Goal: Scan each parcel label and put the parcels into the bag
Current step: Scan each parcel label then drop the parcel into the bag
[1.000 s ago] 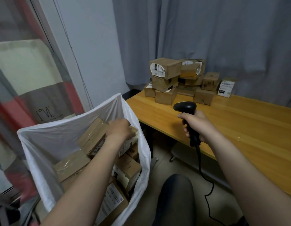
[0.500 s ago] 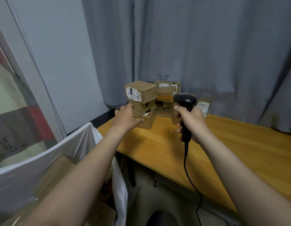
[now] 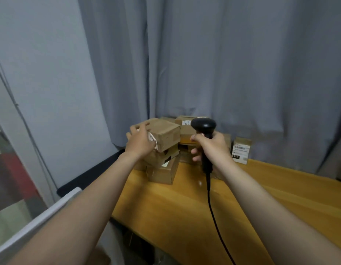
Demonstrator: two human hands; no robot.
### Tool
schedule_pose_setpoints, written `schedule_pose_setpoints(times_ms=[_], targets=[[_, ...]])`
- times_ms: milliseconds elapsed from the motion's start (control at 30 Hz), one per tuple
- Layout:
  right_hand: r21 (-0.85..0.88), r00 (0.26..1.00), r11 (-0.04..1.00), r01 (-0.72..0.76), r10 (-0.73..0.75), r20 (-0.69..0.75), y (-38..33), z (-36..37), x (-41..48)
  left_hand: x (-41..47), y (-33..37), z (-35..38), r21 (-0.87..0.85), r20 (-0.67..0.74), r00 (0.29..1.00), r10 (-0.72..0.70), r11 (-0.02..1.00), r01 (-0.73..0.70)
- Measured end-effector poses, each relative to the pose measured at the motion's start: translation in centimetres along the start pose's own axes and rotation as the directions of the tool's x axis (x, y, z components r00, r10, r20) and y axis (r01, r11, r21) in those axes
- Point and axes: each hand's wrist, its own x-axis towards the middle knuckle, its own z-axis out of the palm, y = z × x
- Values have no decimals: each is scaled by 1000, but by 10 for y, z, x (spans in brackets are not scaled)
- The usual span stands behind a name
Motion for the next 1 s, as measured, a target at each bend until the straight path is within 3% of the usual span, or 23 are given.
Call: schedule_pose_setpoints(times_ms=[167, 467, 567, 833, 1000], targets=[[49, 999, 999, -16, 14, 36, 19, 38, 31, 30, -30, 7, -15, -34, 996, -77, 997, 77], [22, 1000, 1000, 2, -2, -1, 41, 86, 57, 75, -65, 20, -383, 62, 975, -214, 897, 221], [-13, 1000, 1000, 20, -19, 22, 46, 89, 57, 81, -74, 24, -449, 80, 983, -168, 874, 186], [23, 993, 995, 98, -97, -65, 35, 66, 38, 58, -55, 24, -521, -74, 994, -78, 853, 28], [-4, 958, 965, 263, -261, -120, 5, 34, 2, 11, -25, 11, -527, 122, 983, 135, 848, -51]])
